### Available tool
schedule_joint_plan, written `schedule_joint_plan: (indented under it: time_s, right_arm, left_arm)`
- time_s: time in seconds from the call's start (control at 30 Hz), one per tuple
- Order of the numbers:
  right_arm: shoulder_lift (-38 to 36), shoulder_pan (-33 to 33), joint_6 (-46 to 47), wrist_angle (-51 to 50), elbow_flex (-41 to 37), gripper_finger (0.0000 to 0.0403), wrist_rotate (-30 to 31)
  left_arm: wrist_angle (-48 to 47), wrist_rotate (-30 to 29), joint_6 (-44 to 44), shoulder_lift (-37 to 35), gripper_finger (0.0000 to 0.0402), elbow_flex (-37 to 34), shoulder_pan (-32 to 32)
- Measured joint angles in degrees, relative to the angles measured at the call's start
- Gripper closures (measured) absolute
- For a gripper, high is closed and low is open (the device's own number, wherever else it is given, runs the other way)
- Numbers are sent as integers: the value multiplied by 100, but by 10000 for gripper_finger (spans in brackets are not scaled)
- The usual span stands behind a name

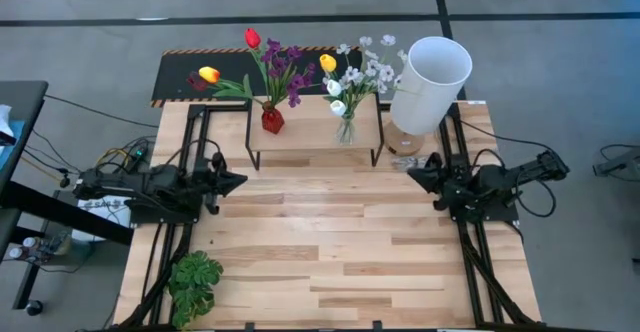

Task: Pick and place flowers into a vace then onto a shelf
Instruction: Return to Home Position

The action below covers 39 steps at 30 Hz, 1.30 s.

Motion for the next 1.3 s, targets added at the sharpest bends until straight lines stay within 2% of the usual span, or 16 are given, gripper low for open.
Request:
schedule_joint_plan:
  time_s: [0.2, 0.6, 1.3]
  right_arm:
    - [4, 0, 128, -763, 1, 403, -26]
    - [85, 0, 131, -831, 31, 403, -39]
    - [87, 0, 131, -865, 42, 403, -39]
  left_arm:
    - [-112, -306, -29, 18, 401, -126, 1]
    - [-181, -285, 345, 85, 401, -117, 0]
    - [-198, -280, 330, 85, 401, -117, 0]
